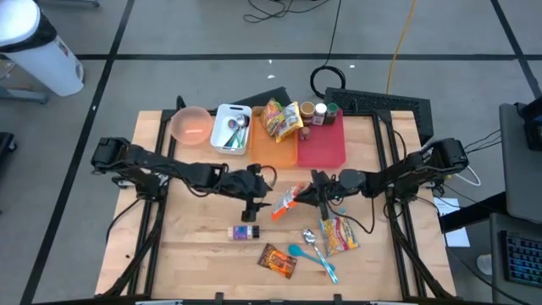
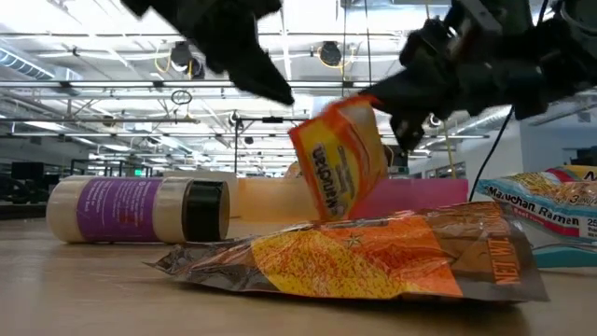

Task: Pick & Place Food Item
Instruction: Put the orange noodle pack into the orange bin

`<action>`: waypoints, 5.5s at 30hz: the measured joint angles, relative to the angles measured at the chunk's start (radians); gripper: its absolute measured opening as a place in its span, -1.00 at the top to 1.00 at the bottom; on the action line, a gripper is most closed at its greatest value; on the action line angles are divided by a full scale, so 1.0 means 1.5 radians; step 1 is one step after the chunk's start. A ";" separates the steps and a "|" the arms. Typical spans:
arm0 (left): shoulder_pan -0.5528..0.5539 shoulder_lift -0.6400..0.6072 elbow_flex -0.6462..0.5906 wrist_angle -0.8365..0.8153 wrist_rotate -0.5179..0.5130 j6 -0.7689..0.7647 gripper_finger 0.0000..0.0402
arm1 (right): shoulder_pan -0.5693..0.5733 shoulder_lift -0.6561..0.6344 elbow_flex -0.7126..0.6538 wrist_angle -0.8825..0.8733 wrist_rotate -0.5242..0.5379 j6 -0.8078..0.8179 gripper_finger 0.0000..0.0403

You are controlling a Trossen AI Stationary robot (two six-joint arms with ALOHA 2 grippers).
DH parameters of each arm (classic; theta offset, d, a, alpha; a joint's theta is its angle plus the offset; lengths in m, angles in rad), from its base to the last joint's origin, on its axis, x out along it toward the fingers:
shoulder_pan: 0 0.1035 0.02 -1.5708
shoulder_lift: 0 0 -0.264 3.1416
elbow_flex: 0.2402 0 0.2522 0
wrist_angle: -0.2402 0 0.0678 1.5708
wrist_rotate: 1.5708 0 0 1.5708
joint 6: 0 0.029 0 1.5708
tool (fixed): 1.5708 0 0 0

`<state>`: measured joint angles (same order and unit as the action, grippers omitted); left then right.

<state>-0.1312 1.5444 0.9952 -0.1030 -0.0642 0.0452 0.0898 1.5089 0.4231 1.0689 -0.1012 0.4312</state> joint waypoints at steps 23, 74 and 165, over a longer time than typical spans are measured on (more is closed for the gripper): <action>-0.093 0.000 0.156 -0.218 -0.295 -0.126 -0.19 | -0.056 0.070 0.184 -0.023 0.069 -0.142 1.00; -0.069 0.000 0.155 -0.299 -0.324 -0.149 0.98 | -0.056 0.109 0.208 0.032 0.064 -0.158 0.95; 0.506 0.280 0.482 -0.385 -0.009 0.711 0.79 | -0.244 -0.264 -0.002 -0.238 0.137 -0.320 -0.32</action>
<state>0.6280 1.9644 1.7187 -0.6809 -0.0778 1.1115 -0.2760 1.1126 0.4198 0.7124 0.1040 -0.0482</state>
